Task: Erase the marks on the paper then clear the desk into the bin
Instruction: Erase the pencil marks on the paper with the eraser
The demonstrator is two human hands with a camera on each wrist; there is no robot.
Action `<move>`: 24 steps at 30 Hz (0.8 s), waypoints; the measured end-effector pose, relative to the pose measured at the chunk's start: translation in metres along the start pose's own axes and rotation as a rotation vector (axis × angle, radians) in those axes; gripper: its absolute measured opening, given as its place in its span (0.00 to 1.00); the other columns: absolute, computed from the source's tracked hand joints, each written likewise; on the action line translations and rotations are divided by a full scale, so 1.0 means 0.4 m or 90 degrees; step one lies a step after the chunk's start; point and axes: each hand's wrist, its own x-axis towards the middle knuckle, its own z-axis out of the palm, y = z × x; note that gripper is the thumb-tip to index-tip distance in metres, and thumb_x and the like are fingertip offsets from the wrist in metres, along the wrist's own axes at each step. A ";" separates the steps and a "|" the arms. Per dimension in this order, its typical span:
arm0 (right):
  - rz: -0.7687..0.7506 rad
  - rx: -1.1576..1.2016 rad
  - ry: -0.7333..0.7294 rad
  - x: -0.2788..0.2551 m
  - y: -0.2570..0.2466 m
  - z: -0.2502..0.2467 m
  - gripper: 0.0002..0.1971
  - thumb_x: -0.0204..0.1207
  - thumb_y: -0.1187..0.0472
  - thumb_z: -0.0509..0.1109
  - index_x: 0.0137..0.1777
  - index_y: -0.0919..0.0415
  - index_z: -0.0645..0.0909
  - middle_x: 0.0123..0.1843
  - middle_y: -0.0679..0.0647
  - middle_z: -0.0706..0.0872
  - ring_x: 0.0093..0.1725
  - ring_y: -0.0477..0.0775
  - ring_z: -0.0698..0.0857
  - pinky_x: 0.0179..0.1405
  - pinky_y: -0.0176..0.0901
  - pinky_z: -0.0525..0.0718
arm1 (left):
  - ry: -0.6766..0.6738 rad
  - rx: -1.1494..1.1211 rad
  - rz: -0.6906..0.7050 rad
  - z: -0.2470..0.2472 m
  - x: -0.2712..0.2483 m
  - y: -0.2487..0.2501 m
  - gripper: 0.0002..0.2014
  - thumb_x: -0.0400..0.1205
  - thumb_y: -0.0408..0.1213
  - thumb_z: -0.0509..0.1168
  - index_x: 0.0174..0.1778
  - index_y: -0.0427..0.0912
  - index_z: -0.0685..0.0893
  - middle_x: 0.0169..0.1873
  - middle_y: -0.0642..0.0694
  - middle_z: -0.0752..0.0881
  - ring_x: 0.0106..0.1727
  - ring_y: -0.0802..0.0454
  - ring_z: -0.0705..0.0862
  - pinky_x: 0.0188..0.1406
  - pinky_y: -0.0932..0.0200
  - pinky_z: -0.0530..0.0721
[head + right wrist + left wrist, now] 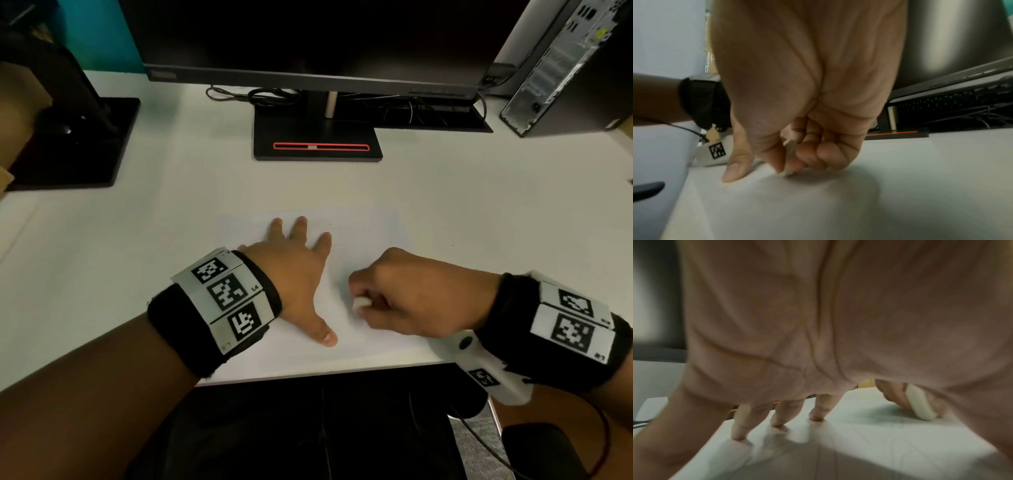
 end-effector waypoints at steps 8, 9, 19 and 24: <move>-0.004 -0.019 0.029 0.017 0.020 -0.003 0.11 0.80 0.59 0.69 0.36 0.61 0.76 0.25 0.51 0.78 0.26 0.52 0.74 0.28 0.35 0.71 | -0.003 0.005 -0.004 0.001 0.000 0.000 0.74 0.59 0.78 0.74 0.86 0.56 0.28 0.86 0.44 0.27 0.86 0.33 0.30 0.79 0.24 0.64; -0.013 0.001 0.009 0.013 0.014 0.001 0.11 0.80 0.58 0.69 0.37 0.61 0.77 0.26 0.51 0.79 0.26 0.53 0.75 0.29 0.34 0.71 | -0.002 0.006 -0.003 0.001 0.001 0.000 0.74 0.59 0.78 0.74 0.86 0.56 0.28 0.86 0.44 0.27 0.86 0.33 0.30 0.79 0.24 0.64; -0.028 0.032 -0.017 0.028 0.004 -0.003 0.10 0.78 0.62 0.70 0.36 0.63 0.78 0.25 0.52 0.79 0.27 0.52 0.74 0.28 0.34 0.71 | -0.013 0.005 -0.004 0.000 0.001 -0.001 0.75 0.59 0.78 0.74 0.85 0.57 0.27 0.85 0.45 0.26 0.86 0.33 0.29 0.79 0.25 0.63; 0.019 -0.008 0.048 0.041 0.030 -0.019 0.10 0.78 0.60 0.69 0.35 0.60 0.76 0.25 0.49 0.78 0.26 0.52 0.74 0.30 0.45 0.78 | -0.016 0.007 -0.006 -0.002 -0.001 0.001 0.75 0.59 0.77 0.74 0.85 0.57 0.27 0.85 0.45 0.25 0.86 0.34 0.29 0.79 0.24 0.64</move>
